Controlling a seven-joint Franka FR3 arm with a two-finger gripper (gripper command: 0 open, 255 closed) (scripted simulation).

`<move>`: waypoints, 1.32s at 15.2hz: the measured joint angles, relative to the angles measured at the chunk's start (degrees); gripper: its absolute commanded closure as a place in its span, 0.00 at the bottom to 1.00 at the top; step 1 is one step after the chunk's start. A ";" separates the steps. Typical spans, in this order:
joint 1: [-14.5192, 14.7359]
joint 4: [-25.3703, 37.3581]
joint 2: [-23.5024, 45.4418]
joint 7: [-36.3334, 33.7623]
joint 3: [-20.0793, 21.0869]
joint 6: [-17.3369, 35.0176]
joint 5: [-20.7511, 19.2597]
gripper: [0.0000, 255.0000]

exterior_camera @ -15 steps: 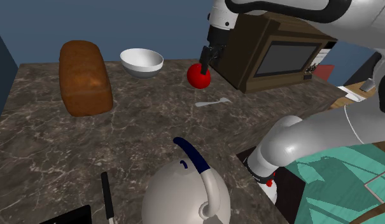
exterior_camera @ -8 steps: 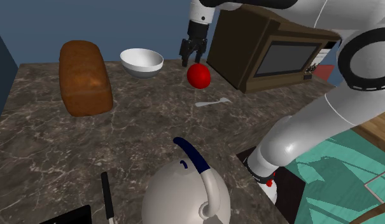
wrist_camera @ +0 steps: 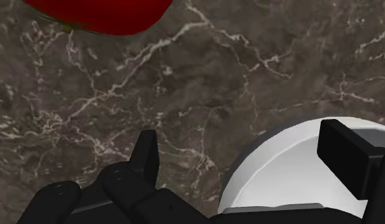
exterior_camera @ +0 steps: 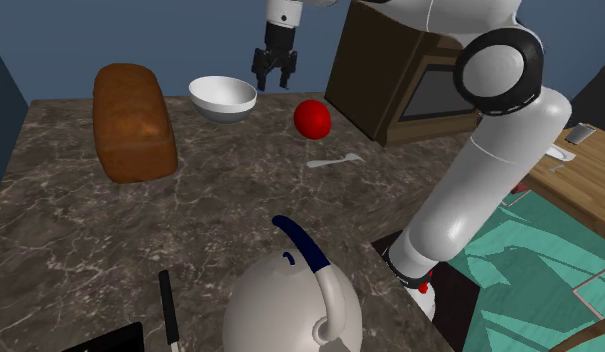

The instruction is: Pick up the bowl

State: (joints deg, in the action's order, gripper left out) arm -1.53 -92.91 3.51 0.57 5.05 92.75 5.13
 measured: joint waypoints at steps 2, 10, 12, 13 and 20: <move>0.20 6.56 5.41 -0.87 0.11 -1.18 -0.18 0.00; 0.77 25.54 20.94 -2.69 0.05 -4.73 -0.65 0.00; 0.79 23.69 20.69 -2.60 0.05 -3.11 -0.63 0.00; 0.74 22.39 20.39 -2.47 0.03 -2.13 -0.60 0.00; 0.67 20.03 19.96 -2.25 0.00 -0.13 -0.55 1.00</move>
State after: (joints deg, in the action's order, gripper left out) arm -0.85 -72.87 23.48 -1.69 5.05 92.62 4.58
